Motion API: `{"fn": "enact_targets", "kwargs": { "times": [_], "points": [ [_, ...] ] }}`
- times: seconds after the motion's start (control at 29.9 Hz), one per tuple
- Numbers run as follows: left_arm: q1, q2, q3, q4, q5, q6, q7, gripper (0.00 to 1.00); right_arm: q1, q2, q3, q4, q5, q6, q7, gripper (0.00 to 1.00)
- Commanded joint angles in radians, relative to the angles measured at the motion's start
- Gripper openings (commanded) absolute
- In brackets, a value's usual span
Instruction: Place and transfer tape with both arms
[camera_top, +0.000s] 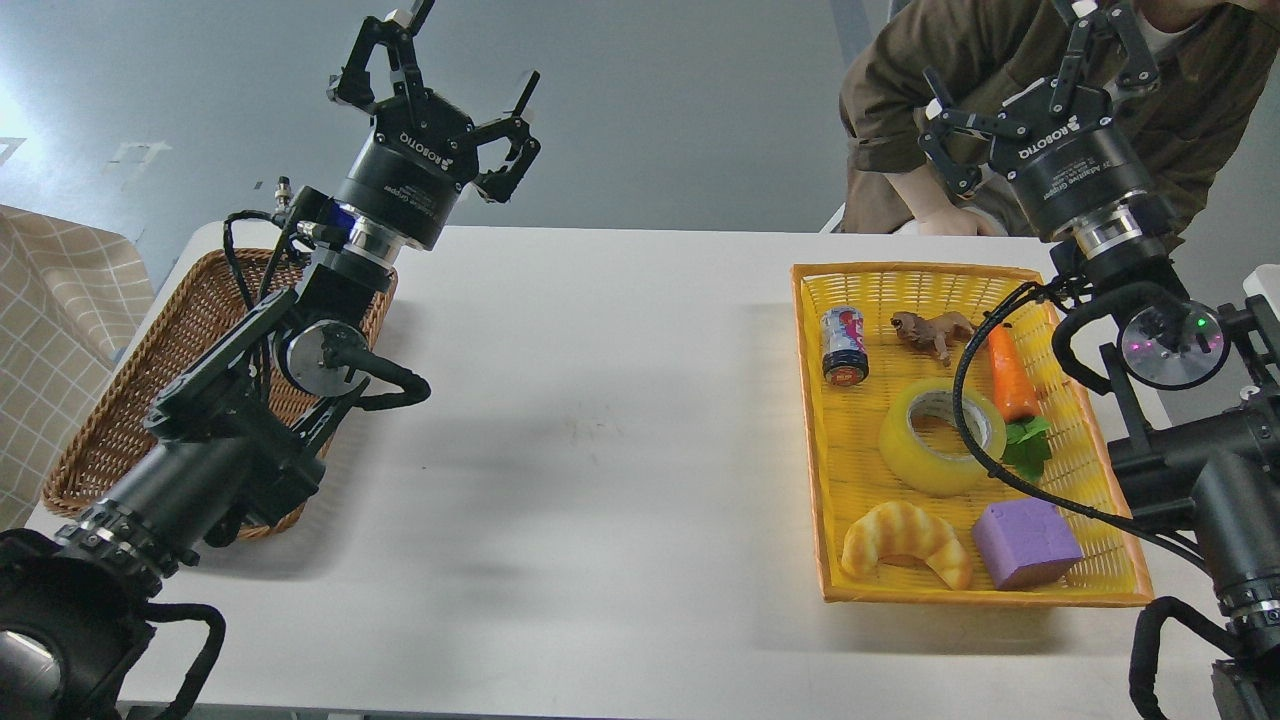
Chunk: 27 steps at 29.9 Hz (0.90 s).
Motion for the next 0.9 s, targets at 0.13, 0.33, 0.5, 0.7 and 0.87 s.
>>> {"fn": "enact_targets", "kwargs": {
  "times": [0.13,0.33,0.5,0.7,0.87],
  "points": [
    [0.0,-0.002,-0.006,0.0,0.0,0.0,-0.013,0.98,0.0,0.0,0.0,-0.001,0.0,0.0,0.0,1.0],
    [-0.002,0.0,-0.001,0.0,0.0,0.0,-0.01,0.98,0.0,0.0,-0.002,-0.001,0.0,0.0,0.0,1.0],
    [-0.002,0.0,-0.001,0.0,0.0,0.0,-0.01,0.98,0.002,0.0,0.0,-0.001,0.0,0.0,0.0,1.0],
    [-0.002,0.0,-0.003,0.0,0.0,0.0,-0.01,0.98,0.0,0.0,-0.002,0.001,0.0,0.0,0.0,1.0],
    [-0.003,0.003,-0.005,0.002,0.0,0.0,-0.011,0.98,0.002,-0.002,0.0,0.002,0.0,0.0,0.002,1.0]
  ]
}}
